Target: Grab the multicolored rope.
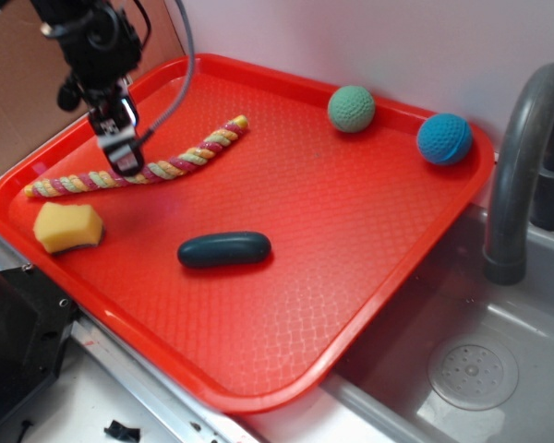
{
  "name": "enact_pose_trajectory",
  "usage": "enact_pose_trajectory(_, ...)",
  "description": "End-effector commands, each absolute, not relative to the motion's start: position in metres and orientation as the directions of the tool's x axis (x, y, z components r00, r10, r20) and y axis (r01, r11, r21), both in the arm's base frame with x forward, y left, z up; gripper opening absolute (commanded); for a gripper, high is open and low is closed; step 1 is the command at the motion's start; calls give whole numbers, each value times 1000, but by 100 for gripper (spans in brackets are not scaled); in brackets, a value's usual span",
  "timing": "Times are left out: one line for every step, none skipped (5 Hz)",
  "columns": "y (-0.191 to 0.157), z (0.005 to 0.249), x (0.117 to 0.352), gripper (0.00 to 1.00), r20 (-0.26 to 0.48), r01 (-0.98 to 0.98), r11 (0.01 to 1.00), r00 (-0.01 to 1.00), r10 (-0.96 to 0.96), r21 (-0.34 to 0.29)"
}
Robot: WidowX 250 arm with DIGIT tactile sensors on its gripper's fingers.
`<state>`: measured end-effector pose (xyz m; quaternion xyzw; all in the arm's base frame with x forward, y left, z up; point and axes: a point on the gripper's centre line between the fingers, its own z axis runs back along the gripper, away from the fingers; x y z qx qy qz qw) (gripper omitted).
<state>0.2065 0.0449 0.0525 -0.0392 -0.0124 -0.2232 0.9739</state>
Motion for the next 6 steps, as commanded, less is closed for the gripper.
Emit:
enact_pose_trajectory(36, 23, 207, 100, 9, 458, 887, 889, -459, -52)
enact_pose_trajectory(35, 16, 209, 100, -53, 459, 888, 888, -457, 27)
enact_pose_trajectory(36, 11, 210, 100, -40, 440, 898, 897, -439, 0)
enact_pose_trajectory(35, 8, 208, 0, -25, 434, 900, 900, -436, -46)
enact_pose_trajectory(37, 5, 208, 0, -51, 429, 903, 902, -429, -25)
enact_pose_trajectory(38, 8, 208, 0, -38, 416, 909, 908, -417, -23)
